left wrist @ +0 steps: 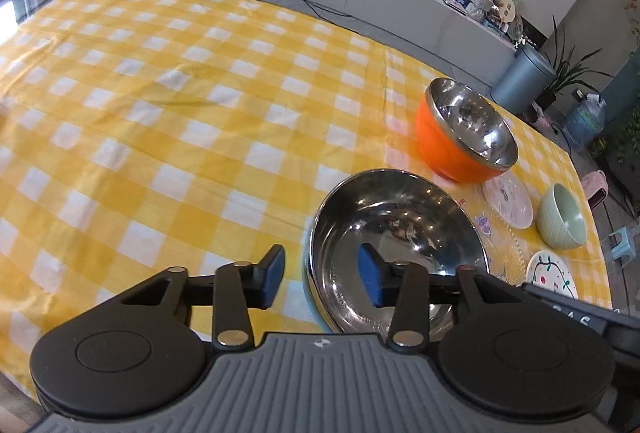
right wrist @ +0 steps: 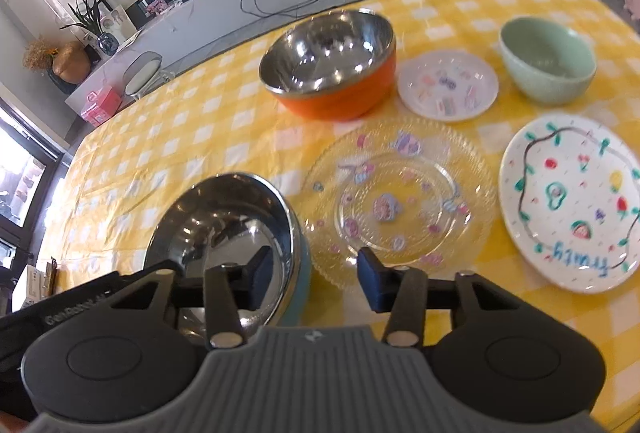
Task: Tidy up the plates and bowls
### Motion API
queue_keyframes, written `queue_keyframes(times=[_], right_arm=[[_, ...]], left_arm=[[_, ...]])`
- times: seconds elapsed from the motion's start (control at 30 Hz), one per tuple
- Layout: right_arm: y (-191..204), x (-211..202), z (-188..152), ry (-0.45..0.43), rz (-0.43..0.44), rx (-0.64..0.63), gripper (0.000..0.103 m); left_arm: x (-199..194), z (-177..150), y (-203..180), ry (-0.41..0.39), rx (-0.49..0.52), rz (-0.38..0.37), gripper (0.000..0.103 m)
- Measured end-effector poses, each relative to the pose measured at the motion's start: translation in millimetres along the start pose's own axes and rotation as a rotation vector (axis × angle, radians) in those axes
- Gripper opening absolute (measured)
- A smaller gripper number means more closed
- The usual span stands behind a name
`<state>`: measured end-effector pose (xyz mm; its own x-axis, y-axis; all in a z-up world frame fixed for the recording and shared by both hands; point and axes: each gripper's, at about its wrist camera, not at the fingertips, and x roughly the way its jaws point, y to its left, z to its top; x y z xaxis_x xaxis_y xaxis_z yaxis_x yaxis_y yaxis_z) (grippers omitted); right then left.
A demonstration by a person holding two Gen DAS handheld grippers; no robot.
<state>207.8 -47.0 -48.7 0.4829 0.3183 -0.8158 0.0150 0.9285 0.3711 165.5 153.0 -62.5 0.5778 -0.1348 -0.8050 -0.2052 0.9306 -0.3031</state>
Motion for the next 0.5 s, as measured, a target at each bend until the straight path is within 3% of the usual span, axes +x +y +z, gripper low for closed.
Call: queue_keyframes(times=[0.2, 0.33, 0.5], right_arm=[[0, 6, -5, 0.019, 0.042, 0.017, 0.015], [4, 4, -6, 0.015, 0.040, 0.003, 0.014], [2, -9, -9, 0.007, 0.051, 0.023, 0.014]], left_arm=[[4, -1, 0, 0.007, -0.003, 0.006, 0.018], [3, -2, -6, 0.005, 0.024, 0.041, 0.010], [-13, -5, -9, -0.016, 0.021, 0.038, 0.010]])
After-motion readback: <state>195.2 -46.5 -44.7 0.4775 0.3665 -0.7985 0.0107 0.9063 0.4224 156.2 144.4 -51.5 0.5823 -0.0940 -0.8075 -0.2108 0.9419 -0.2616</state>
